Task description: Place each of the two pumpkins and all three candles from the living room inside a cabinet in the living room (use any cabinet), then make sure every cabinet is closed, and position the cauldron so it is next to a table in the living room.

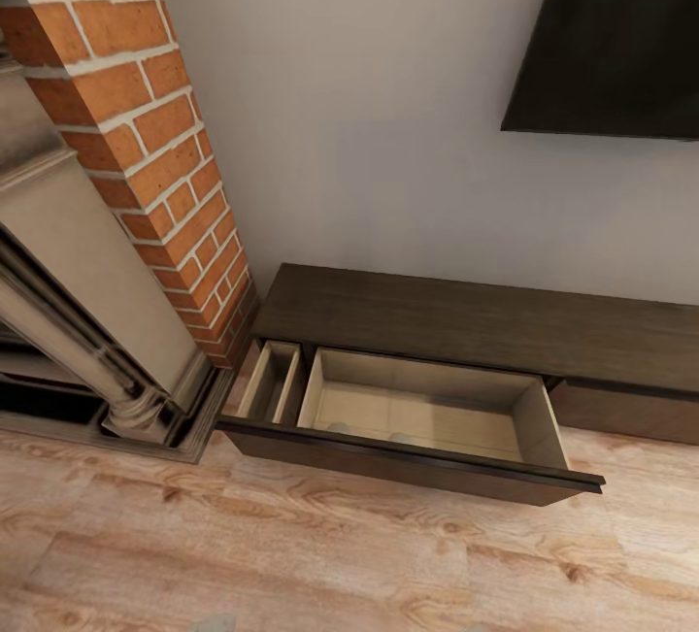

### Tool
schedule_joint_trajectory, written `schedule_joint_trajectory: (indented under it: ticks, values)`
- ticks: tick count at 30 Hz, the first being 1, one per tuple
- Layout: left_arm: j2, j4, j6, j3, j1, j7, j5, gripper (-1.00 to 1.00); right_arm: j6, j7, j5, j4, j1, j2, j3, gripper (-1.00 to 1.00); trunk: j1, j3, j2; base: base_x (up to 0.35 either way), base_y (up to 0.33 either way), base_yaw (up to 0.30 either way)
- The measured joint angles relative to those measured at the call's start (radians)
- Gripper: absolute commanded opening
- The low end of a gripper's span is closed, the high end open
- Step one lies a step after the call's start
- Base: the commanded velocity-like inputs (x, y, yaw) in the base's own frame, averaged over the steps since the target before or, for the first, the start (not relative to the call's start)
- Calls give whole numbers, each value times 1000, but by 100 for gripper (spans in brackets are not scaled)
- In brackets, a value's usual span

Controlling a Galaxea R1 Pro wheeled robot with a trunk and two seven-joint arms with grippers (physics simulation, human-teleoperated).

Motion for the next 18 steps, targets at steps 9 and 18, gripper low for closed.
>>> schedule_joint_trajectory:
  ticks: [9,18]
  values:
    - [-19,-5,6,1,29,-1,0,100,-1,-30,0,32,5,-64,-7,100,0,0,0,0,0,0]
    - [-13,-2,4,4,30,2,3,100,-2,-32,-1,29,14,-81,-23,100,0,0,0,0,0,211]
